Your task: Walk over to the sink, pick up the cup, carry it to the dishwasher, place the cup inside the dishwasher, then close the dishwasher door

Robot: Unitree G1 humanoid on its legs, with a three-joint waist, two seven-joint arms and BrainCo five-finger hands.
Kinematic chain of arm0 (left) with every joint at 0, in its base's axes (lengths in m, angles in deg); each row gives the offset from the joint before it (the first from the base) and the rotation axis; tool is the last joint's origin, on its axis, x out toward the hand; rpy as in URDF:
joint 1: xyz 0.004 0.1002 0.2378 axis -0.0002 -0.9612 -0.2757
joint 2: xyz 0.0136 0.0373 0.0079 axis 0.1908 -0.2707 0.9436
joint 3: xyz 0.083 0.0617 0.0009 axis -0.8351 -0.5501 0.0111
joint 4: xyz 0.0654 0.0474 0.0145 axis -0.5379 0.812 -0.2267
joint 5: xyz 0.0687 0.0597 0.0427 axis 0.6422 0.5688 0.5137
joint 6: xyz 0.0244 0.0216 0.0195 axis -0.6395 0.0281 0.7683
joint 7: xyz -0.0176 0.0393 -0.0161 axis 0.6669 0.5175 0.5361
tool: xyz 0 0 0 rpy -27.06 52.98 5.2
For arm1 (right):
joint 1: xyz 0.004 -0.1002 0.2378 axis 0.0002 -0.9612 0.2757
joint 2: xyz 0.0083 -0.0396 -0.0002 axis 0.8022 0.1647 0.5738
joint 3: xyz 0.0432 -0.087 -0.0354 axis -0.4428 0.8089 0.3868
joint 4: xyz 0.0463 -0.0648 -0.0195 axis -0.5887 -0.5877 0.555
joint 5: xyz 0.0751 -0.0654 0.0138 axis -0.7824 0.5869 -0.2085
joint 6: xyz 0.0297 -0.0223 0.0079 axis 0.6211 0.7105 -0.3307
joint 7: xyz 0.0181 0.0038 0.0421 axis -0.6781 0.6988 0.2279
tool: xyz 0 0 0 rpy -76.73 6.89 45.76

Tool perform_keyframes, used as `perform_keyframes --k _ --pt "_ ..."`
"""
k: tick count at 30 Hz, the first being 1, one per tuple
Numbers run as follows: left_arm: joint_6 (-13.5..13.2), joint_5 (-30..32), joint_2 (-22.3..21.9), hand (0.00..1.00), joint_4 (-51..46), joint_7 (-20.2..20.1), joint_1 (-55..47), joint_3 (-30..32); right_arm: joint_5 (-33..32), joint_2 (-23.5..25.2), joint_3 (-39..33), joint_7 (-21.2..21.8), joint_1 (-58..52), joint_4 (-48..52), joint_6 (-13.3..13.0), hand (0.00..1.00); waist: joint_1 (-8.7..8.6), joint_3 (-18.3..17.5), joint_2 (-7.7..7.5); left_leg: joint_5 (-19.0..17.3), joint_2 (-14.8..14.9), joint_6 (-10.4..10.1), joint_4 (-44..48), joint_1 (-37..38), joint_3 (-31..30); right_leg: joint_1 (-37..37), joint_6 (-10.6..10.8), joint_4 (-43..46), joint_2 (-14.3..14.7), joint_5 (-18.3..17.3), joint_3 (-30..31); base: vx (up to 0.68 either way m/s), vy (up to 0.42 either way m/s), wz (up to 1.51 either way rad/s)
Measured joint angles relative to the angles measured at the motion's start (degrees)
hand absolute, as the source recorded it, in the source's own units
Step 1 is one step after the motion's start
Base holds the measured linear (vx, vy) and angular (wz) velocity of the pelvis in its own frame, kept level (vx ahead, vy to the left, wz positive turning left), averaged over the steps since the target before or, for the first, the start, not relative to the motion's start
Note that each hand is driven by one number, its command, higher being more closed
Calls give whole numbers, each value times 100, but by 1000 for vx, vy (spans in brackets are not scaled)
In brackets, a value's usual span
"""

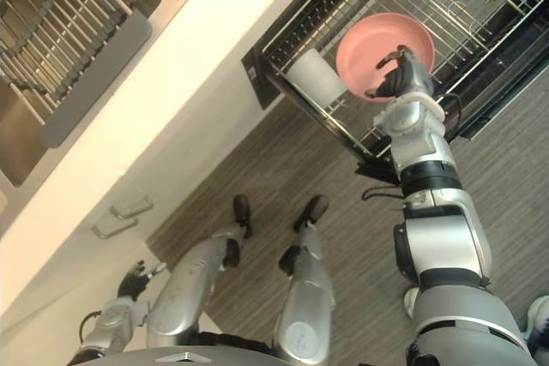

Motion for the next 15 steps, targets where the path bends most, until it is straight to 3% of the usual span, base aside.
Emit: perform_keyframes --k 3,7,9,12,13,15 --pt "0 -2 -2 0 -19 0 -4 0 -274 -19 -64 61 -4 58 -66 0 -18 0 0 67 -22 -6 -115 148 -3 97 -7 -2 -8 5 0 -4 11 -1" --pt "-5 2 -2 0 -63 -2 -16 22 -1004 3 -617 122 -292 975 -277 0 -121 1 -1 111 -42 -14 -275 460 -2 338 -5 -18 -5 3 12 -5 15 -2" --pt "-23 4 -9 0 -171 3 -48 74 -1479 187 -1238 42 -621 1812 -502 0 -235 6 -8 111 -42 -16 -323 617 3 480 -1 -37 3 0 19 2 13 -2" --pt "-71 16 -30 0 -218 15 -86 160 -2018 525 -2087 -312 -1175 2454 -594 0 -363 31 -54 118 -42 -26 -468 982 14 787 23 -50 20 -41 25 24 25 -4" --pt "-83 23 -32 0 -223 20 -119 181 -2159 628 -2345 -513 -1343 2549 -614 100 -396 26 -79 119 -42 -33 -506 1088 20 868 36 -48 24 -59 35 32 24 -7" --pt "-120 77 -47 0 -217 62 -176 262 -2373 781 -2828 -1004 -1631 2654 -623 100 -485 3 -132 114 -42 -46 -610 1292 38 1012 53 -47 32 -95 50 47 20 -10"
